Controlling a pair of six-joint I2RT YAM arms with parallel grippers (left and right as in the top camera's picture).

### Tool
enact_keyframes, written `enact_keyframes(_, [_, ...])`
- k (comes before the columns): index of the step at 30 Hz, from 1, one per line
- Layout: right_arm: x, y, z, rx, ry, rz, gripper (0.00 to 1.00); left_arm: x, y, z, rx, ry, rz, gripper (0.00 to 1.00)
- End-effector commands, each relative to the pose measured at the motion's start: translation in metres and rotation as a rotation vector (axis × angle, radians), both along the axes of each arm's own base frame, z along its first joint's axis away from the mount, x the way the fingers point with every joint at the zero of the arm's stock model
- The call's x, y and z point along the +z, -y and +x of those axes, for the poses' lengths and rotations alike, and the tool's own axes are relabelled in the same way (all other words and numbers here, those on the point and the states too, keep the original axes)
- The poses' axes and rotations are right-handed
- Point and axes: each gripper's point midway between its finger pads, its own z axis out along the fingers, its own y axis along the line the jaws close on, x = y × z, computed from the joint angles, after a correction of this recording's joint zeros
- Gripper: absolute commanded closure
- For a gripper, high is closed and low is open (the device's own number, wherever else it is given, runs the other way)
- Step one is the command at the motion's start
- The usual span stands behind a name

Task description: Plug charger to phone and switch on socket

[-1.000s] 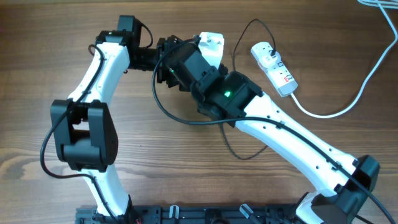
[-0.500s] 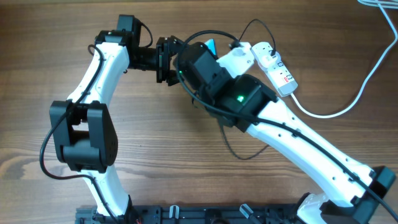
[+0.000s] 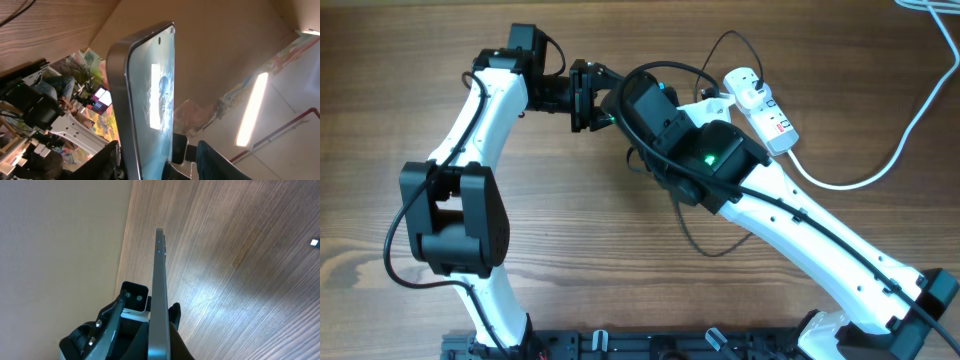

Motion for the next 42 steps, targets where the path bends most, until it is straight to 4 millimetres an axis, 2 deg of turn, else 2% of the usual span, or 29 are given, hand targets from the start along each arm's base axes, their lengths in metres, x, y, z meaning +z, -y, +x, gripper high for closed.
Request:
enact_keyframes(1, [0.005, -0.008, 0.000, -0.021, -0.008, 0.079, 0.95, 0.022, -0.003, -0.002, 0.003, 0.046, -0.030, 0.52])
enact_keyframes(7, [-0.007, -0.013, 0.002, -0.013, -0.032, 0.062, 0.95, 0.022, -0.003, -0.002, 0.003, 0.047, -0.030, 0.52])
enact_keyframes(11, [-0.008, -0.014, 0.003, -0.031, -0.037, 0.078, 0.96, 0.022, -0.003, -0.002, 0.003, 0.047, -0.030, 0.52])
enact_keyframes(16, [-0.008, -0.015, 0.003, -0.028, -0.036, 0.086, 0.95, 0.022, -0.003, -0.002, 0.003, 0.047, -0.030, 0.67])
enact_keyframes(28, [-0.009, -0.028, -0.002, 0.026, -0.071, 0.135, 0.96, 0.022, -0.003, -0.002, 0.003, 0.047, -0.030, 0.74])
enact_keyframes(31, [-0.009, -0.031, -0.004, 0.040, -0.084, 0.144, 0.96, 0.022, -0.003, -0.002, 0.003, 0.047, -0.030, 0.79])
enact_keyframes(33, [-0.011, -0.031, -0.004, 0.048, -0.084, 0.132, 0.95, 0.022, -0.003, -0.002, 0.003, 0.046, -0.030, 0.89])
enact_keyframes(34, [-0.011, -0.031, -0.004, 0.060, -0.081, 0.120, 0.90, 0.022, -0.003, -0.002, 0.003, 0.047, -0.030, 0.96])
enact_keyframes(36, [-0.012, -0.032, -0.004, 0.081, -0.075, 0.100, 0.68, 0.022, -0.003, -0.002, 0.004, 0.047, -0.030, 0.96])
enact_keyframes(37, [-0.012, -0.032, -0.004, 0.096, -0.070, 0.085, 0.48, 0.022, -0.003, -0.002, 0.003, 0.047, -0.030, 0.96])
enact_keyframes(38, [-0.011, -0.031, -0.003, 0.115, -0.058, 0.059, 0.34, 0.021, -0.003, -0.002, 0.004, 0.047, -0.030, 0.96])
enact_keyframes(40, [-0.010, -0.027, 0.000, 0.129, -0.034, 0.017, 0.18, 0.021, -0.003, -0.002, 0.004, 0.048, -0.027, 0.96])
enact_keyframes(42, [-0.006, -0.022, 0.002, 0.125, -0.005, -0.019, 0.12, 0.019, -0.003, -0.001, 0.006, 0.049, -0.015, 0.96])
